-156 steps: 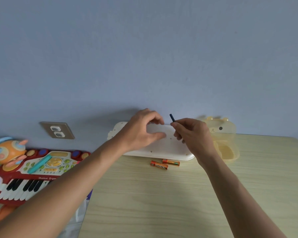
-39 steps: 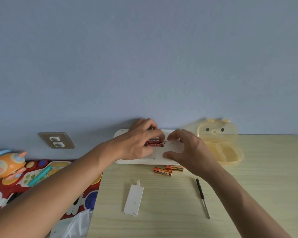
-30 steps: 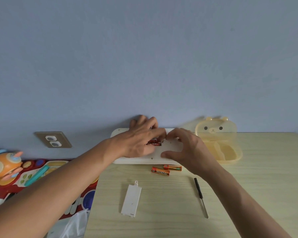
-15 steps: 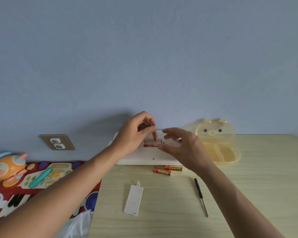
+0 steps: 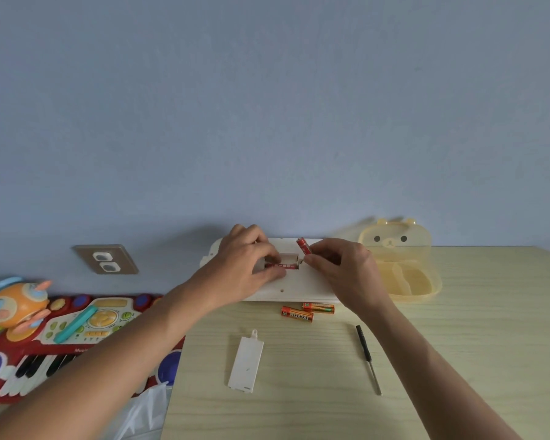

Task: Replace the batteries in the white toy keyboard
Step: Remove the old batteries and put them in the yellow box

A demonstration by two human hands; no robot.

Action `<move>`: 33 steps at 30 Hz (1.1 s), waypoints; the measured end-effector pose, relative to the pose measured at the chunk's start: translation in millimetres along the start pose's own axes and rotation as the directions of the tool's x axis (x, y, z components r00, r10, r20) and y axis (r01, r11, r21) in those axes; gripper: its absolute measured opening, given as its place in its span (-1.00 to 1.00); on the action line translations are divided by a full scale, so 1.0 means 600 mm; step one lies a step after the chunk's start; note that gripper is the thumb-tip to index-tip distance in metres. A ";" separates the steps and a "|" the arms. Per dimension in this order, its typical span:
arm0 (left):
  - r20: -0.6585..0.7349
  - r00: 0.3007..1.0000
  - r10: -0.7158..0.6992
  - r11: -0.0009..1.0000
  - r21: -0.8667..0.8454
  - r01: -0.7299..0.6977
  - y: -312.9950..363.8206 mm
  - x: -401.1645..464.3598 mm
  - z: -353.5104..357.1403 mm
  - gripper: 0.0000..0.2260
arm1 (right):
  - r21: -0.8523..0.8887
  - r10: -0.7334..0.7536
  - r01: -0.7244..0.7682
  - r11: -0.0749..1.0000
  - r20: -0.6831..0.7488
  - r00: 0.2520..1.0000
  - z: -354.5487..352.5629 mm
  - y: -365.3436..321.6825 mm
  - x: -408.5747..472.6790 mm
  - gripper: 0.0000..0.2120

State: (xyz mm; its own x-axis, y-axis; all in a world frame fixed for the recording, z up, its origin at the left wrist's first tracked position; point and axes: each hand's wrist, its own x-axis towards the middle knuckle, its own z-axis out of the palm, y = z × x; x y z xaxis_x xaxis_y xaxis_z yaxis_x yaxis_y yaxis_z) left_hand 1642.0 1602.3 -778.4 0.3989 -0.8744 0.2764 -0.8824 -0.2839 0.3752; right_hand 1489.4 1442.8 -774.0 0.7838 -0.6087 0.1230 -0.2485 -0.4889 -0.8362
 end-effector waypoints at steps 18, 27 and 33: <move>0.172 0.973 -0.153 0.985 -0.049 0.164 0.015 0.018 -0.002 -0.78 | -0.089 -0.115 0.107 0.990 -0.091 0.989 0.015 0.012 -0.008 -0.93; 0.065 0.991 -0.117 0.951 -0.279 0.130 0.030 0.020 -0.005 -0.84 | 0.114 0.028 -0.013 0.993 -0.132 0.991 -0.006 -0.006 -0.010 -0.97; 0.075 0.988 -0.137 0.827 -0.540 0.156 0.096 0.069 -0.004 -0.93 | 0.166 0.099 -0.068 0.984 -0.186 0.978 -0.076 0.003 -0.028 -0.93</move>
State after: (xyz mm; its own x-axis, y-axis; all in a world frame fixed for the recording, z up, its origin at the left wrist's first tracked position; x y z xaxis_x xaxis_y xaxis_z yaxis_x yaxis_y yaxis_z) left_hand 1608.1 1550.8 -743.3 0.4961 -0.8543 0.1550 -0.5326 -0.1585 0.8314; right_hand 1449.8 1423.6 -753.4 0.6359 -0.7595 0.1367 -0.2030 -0.3355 -0.9199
